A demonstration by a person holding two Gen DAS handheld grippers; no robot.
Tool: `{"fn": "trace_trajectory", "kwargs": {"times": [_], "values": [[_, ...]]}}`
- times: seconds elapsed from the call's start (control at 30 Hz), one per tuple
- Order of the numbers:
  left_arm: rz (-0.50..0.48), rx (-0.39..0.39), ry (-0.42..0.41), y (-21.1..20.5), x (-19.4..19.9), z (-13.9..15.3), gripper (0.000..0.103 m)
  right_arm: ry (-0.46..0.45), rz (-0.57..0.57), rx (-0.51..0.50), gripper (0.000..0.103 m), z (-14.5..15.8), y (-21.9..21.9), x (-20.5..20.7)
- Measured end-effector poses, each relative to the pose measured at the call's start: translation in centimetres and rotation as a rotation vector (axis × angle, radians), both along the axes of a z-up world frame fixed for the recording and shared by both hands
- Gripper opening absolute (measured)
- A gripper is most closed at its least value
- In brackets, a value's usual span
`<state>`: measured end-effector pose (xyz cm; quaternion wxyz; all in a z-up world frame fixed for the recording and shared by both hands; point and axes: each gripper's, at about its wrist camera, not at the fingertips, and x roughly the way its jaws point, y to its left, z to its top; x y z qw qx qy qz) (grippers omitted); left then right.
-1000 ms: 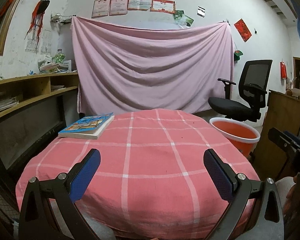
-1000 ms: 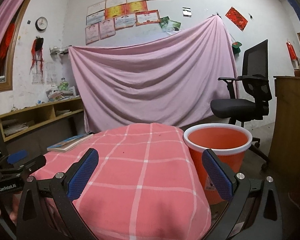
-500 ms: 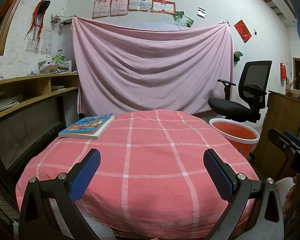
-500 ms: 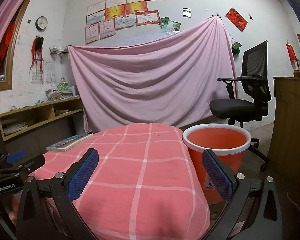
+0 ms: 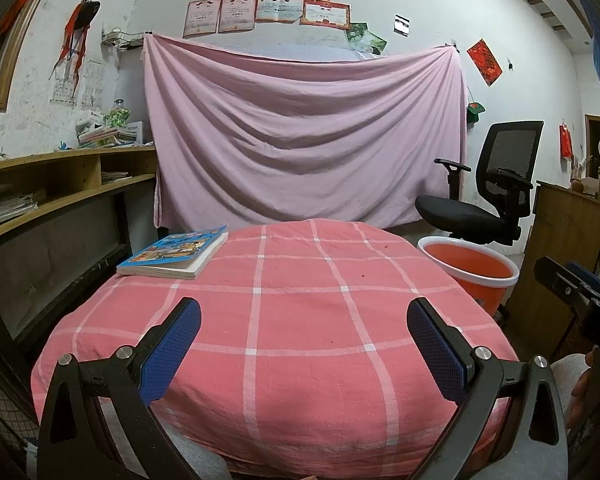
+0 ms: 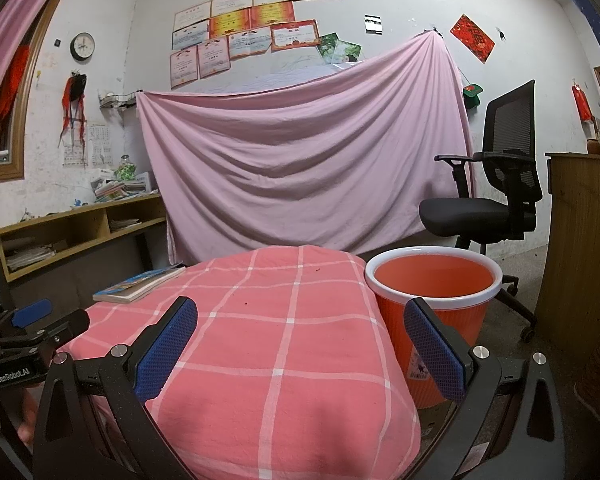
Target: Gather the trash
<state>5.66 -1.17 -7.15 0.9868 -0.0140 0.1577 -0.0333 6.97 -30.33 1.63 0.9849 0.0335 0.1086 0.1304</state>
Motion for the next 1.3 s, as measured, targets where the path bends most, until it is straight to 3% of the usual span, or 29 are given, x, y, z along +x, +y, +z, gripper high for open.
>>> {"fn": "trace_trajectory", "kwargs": {"times": [0.8,1.3], "values": [[-0.002,0.002,0.009,-0.6,-0.1,-0.2,0.101,0.001,0.001,0.000,0.103,0.0,0.0,0.0],[0.019,0.043,0.006,-1.4,0.2,-0.6,0.101,0.004,0.001,0.000,0.103,0.0,0.0,0.0]]}}
